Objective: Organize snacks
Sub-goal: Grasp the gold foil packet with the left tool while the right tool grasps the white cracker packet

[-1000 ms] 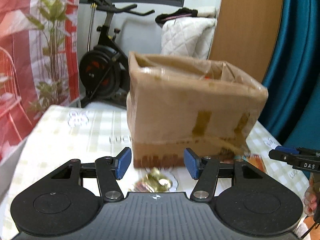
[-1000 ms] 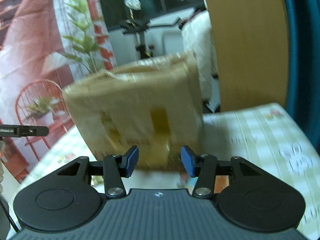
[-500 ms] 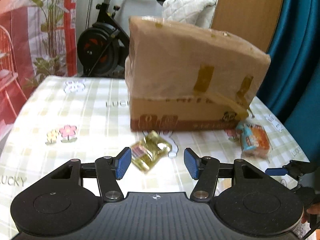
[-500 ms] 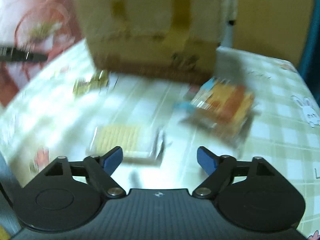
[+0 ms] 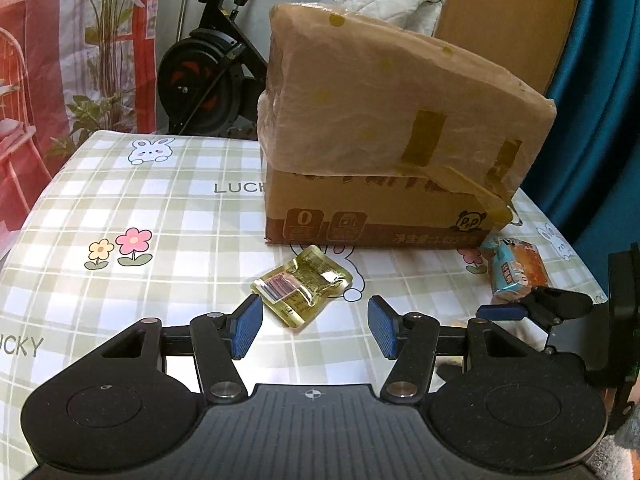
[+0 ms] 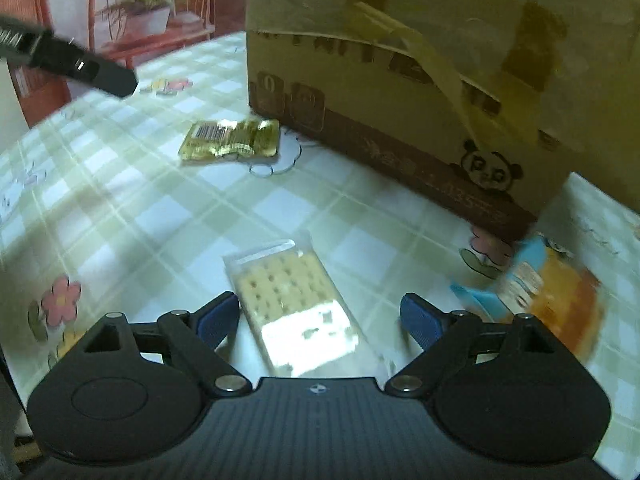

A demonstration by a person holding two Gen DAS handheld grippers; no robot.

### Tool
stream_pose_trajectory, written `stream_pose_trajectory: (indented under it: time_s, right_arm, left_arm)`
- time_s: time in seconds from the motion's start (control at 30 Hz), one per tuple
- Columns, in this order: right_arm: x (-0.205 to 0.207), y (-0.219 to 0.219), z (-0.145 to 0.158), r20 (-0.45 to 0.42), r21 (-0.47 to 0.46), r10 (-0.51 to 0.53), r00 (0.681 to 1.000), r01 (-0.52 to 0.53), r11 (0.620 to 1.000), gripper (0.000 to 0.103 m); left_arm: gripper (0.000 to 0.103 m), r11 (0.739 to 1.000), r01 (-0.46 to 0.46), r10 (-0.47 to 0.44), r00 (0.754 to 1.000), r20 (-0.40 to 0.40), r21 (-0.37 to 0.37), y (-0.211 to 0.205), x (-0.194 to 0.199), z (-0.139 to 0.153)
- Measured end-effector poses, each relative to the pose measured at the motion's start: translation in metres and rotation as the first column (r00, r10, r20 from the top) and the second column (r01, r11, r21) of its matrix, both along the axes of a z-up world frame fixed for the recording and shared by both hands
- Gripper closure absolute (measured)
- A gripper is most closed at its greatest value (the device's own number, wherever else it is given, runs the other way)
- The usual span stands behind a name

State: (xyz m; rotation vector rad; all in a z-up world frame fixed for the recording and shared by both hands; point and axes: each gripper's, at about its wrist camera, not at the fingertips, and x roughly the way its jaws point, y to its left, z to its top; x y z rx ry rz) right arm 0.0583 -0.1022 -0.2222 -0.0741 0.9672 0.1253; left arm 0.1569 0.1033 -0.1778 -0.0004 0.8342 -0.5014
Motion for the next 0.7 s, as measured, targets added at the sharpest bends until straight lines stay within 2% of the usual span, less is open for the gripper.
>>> stream_pose_trajectory:
  time_s: [0.07,0.13,0.23,0.3,0.33,0.37,0.4,0.57,0.7]
  right_arm:
    - [0.004,-0.005,-0.003,-0.002,0.056,-0.051,0.999,0.051,0.997,0.019]
    - [0.000,-0.005,-0.002,0.008,0.063,-0.084,0.996,0.084,0.994,0.021]
    - [-0.011,0.002,-0.001,0.018,0.059,-0.069,0.997,0.068,0.996,0.021]
    - [-0.019,0.005,-0.001,0.036,0.056,-0.059,0.998,0.057,0.997,0.025]
    - [-0.022,0.005,0.000,0.049,0.058,-0.058,0.997,0.056,0.997,0.032]
    - [-0.024,0.005,0.000,0.063,0.063,-0.060,0.996,0.056,0.996,0.048]
    - [-0.024,0.004,0.001,0.076,0.065,-0.064,0.995,0.059,0.996,0.054]
    - [-0.009,-0.002,-0.002,0.102,0.100,-0.110,0.989,0.100,0.990,0.055]
    - [0.002,-0.010,-0.006,0.134,0.114,-0.196,0.971,0.182,0.977,0.055]
  left_arm:
    - [0.042,1.000,-0.005,0.005,1.000,-0.008,-0.002,0.000,0.003,-0.004]
    - [0.042,1.000,-0.001,0.001,1.000,-0.015,-0.007,0.000,0.005,-0.006]
    - [0.042,1.000,0.008,-0.008,1.000,-0.017,0.001,-0.002,0.010,-0.010]
    - [0.042,1.000,0.013,-0.013,1.000,-0.016,0.016,-0.006,0.013,-0.013]
    - [0.042,1.000,0.017,-0.017,1.000,-0.014,0.024,-0.008,0.015,-0.014]
    - [0.042,0.999,0.025,-0.025,1.000,-0.010,0.033,-0.010,0.016,-0.016]
    - [0.042,0.999,0.031,-0.030,1.000,-0.004,0.043,-0.013,0.017,-0.016]
    - [0.040,0.997,0.056,-0.057,0.998,0.023,0.044,-0.018,0.030,-0.011]
    - [0.038,0.995,0.074,-0.081,0.992,0.099,0.070,-0.024,0.045,-0.006]
